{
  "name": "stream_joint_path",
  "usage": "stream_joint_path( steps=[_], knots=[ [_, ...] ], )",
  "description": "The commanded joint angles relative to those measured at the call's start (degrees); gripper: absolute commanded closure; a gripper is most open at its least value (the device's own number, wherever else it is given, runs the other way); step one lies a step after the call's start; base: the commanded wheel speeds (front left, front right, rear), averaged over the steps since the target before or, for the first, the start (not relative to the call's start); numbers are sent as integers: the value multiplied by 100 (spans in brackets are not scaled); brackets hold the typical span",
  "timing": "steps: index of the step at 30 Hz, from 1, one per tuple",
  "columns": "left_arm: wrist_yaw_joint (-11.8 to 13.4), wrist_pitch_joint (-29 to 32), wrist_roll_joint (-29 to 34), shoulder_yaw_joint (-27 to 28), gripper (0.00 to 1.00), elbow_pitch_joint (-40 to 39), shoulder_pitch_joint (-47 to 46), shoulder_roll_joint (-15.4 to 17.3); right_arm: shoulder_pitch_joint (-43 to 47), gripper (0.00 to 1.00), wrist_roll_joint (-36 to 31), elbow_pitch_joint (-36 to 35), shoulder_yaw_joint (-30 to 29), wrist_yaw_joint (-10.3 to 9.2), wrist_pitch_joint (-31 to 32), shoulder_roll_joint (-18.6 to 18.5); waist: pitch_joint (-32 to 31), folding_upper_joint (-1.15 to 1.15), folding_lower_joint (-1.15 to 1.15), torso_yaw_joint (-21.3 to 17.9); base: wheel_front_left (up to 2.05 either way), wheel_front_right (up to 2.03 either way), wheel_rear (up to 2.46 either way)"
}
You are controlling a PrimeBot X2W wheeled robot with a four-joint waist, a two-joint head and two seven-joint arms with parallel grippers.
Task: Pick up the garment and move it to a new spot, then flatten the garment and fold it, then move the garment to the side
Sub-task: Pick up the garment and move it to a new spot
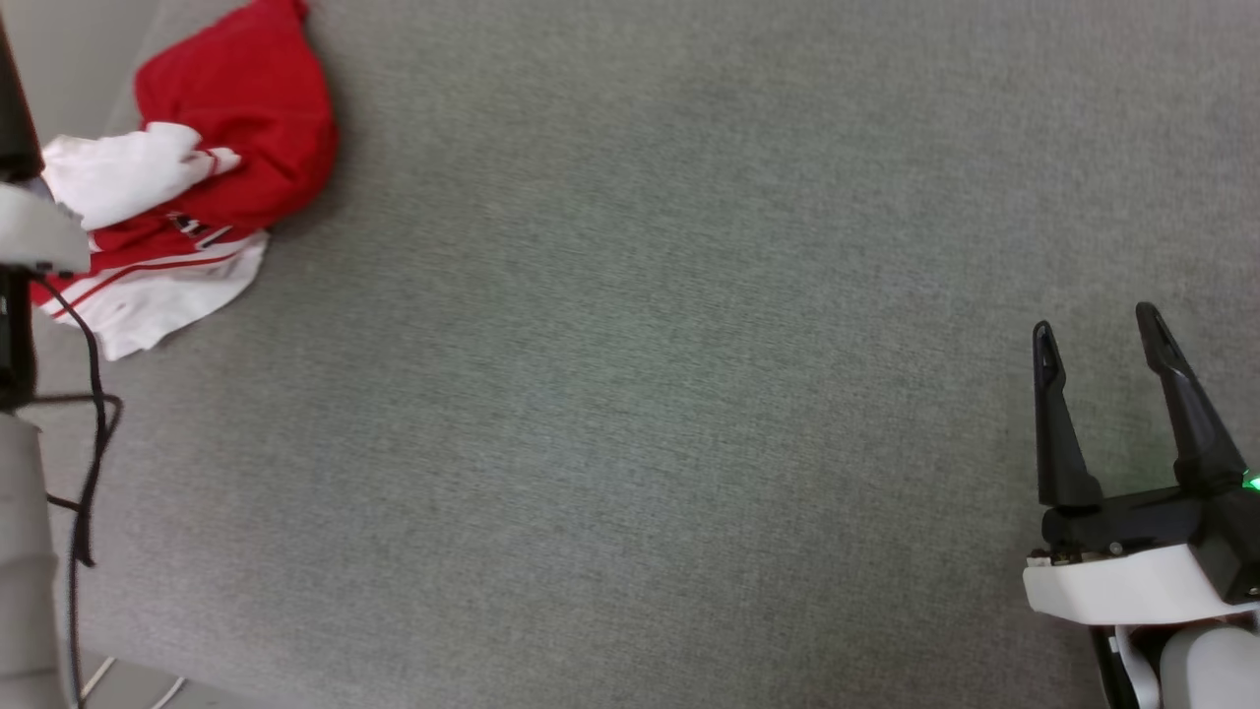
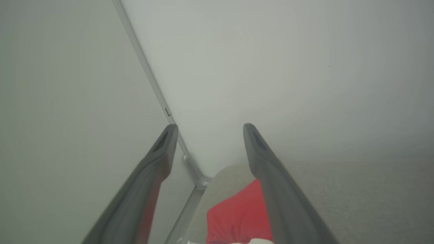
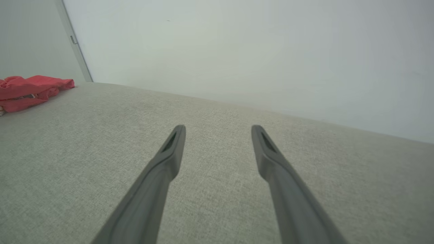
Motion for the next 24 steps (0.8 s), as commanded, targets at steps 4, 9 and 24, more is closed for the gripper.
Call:
stream_joint_path(
  steps=[4, 9, 24],
  knots=[
    [-1, 693, -676, -740, 0, 634, -531, 503, -168, 0, -30, -133, -18, -2, -13, -131, 390, 0, -1, -213, 0, 0, 0],
    [-3, 2105, -1897, -1536, 0, 1059, -933, 962, -263, 0, -56, -259, 1, -2, -14, -190, 634, 0, -1, -325, 0, 0, 0],
    [-4, 5782, -3948, -2715, 0, 1771, -1144, 1375, -478, 0, -77, -309, 12, -2, -13, -240, 1184, 0, -1, -607, 0, 0, 0]
  ],
)
